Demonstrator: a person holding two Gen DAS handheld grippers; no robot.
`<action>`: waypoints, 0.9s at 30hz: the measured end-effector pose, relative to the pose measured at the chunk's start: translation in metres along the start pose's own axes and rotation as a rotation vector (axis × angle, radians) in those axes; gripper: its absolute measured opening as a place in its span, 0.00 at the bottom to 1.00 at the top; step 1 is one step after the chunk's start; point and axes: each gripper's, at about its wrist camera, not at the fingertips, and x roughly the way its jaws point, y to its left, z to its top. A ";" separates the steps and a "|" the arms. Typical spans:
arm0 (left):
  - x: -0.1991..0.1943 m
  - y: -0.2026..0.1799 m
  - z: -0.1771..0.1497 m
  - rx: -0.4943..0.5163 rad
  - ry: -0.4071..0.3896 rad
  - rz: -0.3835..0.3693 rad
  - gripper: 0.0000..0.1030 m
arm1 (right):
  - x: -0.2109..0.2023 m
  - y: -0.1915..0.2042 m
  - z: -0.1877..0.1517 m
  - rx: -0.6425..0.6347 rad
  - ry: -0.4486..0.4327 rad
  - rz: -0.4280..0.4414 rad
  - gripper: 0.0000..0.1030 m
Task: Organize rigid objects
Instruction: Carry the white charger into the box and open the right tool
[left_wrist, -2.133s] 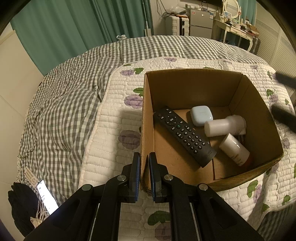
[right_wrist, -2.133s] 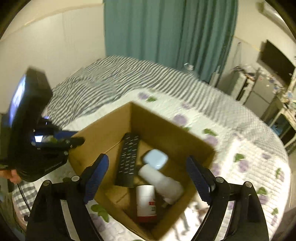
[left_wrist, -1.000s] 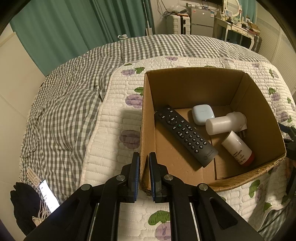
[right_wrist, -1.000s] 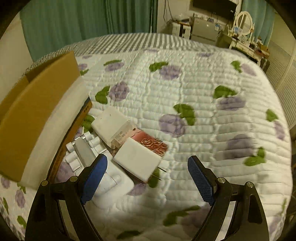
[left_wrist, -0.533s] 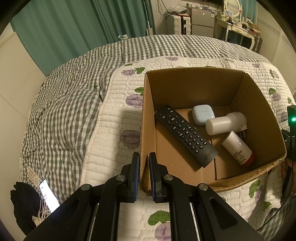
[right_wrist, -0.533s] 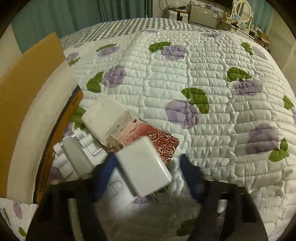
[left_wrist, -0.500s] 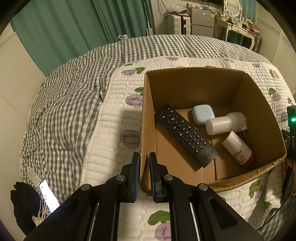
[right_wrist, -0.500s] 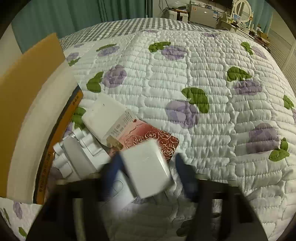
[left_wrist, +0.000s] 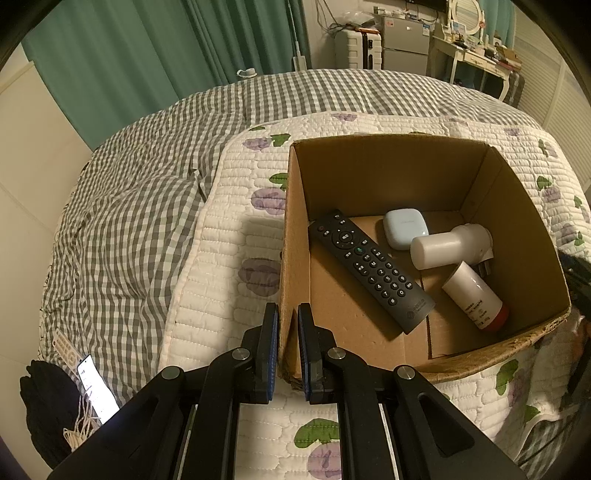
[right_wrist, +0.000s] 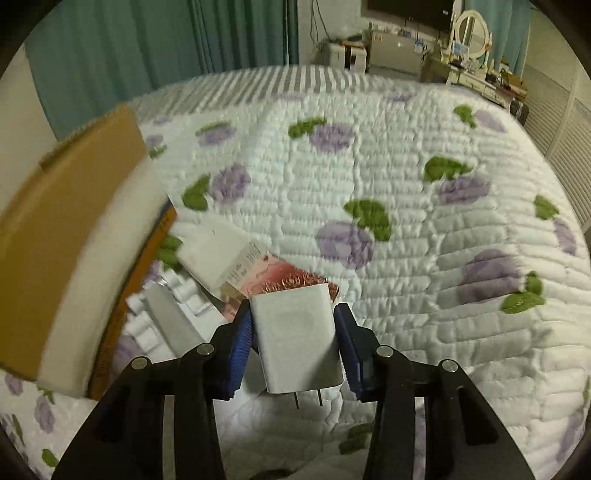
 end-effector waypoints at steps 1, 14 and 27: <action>0.000 0.000 0.000 0.000 0.000 0.000 0.09 | -0.007 0.001 0.003 -0.003 -0.015 0.003 0.41; -0.001 -0.001 -0.001 -0.002 -0.002 -0.007 0.09 | -0.141 0.073 0.093 -0.192 -0.320 0.139 0.41; -0.002 0.001 -0.004 -0.006 0.006 -0.021 0.09 | -0.100 0.197 0.088 -0.415 -0.158 0.317 0.41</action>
